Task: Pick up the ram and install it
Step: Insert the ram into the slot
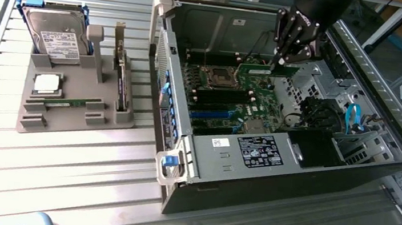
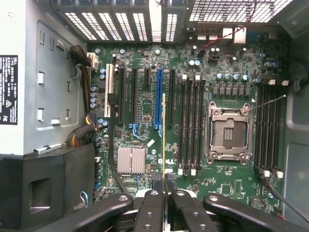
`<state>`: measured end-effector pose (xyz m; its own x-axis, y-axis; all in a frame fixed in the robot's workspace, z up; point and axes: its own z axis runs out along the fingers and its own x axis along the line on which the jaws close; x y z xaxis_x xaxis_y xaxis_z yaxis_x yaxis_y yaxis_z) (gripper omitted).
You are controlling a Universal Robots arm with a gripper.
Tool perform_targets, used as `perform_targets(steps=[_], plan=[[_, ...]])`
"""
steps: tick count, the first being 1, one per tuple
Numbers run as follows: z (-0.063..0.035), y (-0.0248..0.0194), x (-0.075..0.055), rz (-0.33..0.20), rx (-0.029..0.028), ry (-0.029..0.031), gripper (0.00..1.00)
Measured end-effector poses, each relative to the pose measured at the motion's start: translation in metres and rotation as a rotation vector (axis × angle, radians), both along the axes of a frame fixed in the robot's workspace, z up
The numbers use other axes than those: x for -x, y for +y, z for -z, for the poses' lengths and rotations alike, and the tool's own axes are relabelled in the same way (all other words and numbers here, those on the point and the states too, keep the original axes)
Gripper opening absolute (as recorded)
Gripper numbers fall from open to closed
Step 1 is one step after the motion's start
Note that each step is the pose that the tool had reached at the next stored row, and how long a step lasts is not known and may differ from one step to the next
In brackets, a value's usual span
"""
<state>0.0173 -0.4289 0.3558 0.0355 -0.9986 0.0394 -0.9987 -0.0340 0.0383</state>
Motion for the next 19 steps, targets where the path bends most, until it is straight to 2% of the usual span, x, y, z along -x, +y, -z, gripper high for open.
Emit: perform_targets(steps=[19], plan=[[0.0058, 0.0, 0.0, 0.0, 0.0, 0.0, 0.13]])
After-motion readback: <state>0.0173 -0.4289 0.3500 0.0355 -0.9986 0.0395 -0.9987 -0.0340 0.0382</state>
